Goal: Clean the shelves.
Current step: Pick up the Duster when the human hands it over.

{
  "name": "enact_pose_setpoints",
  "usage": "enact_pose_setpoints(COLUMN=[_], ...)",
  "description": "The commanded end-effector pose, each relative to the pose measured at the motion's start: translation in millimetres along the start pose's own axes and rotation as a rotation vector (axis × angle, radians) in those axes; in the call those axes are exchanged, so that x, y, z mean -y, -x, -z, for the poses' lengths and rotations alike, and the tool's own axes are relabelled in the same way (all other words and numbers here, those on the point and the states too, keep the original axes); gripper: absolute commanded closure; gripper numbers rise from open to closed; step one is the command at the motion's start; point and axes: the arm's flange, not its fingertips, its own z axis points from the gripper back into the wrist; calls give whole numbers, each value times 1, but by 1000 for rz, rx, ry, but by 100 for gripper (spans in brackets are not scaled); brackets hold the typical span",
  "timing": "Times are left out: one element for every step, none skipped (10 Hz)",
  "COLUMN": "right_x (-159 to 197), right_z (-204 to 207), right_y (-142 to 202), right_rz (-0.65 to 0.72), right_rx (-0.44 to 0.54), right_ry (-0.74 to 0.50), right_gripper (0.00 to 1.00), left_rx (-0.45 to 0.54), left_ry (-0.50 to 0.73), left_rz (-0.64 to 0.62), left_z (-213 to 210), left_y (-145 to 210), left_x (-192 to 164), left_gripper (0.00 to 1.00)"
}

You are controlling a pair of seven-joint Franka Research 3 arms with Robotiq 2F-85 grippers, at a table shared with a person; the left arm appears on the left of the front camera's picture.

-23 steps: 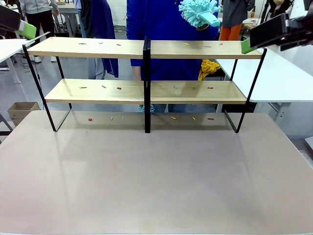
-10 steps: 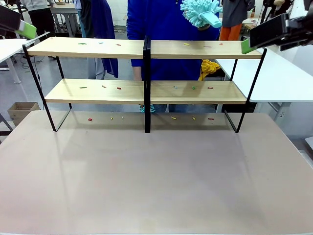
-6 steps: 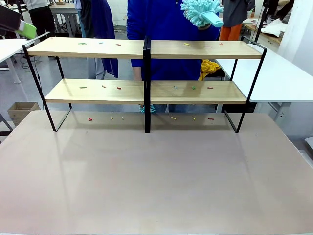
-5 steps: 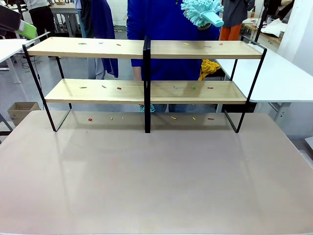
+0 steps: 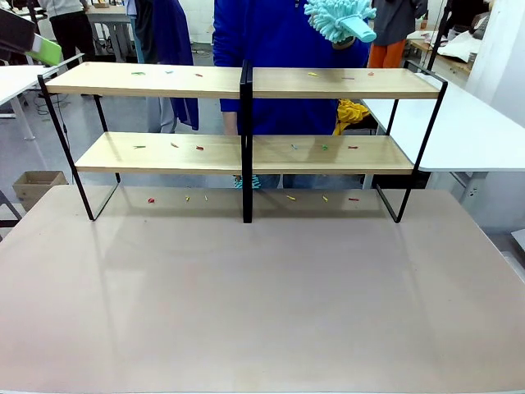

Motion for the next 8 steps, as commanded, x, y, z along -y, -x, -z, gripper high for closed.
enact_pose_setpoints(right_x=[8, 10, 12, 22, 45, 20, 20, 20], right_z=[18, 21, 21, 24, 32, 34, 34, 34], right_y=[-51, -68, -83, -98, -105, -71, -71, -71], right_rz=[42, 52, 47, 37, 26, 79, 79, 79], right_rx=[-282, -376, -477, -495, -424, -448, -448, -448], right_ry=[12, -8, -39, -89, -182, -43, -43, -43], right_gripper=[0, 0, 0, 0, 0, 0, 0, 0], left_rx=[0, 0, 0, 0, 0, 0, 0, 0], left_ry=[3, 3, 3, 3, 3, 3, 3, 3], left_rz=[6, 6, 6, 6, 6, 6, 6, 6], left_z=[0, 0, 0, 0, 0, 0, 0, 0], left_y=[0, 0, 0, 0, 0, 0, 0, 0], left_x=[0, 0, 0, 0, 0, 0, 0, 0], left_gripper=[0, 0, 0, 0, 0, 0, 0, 0])
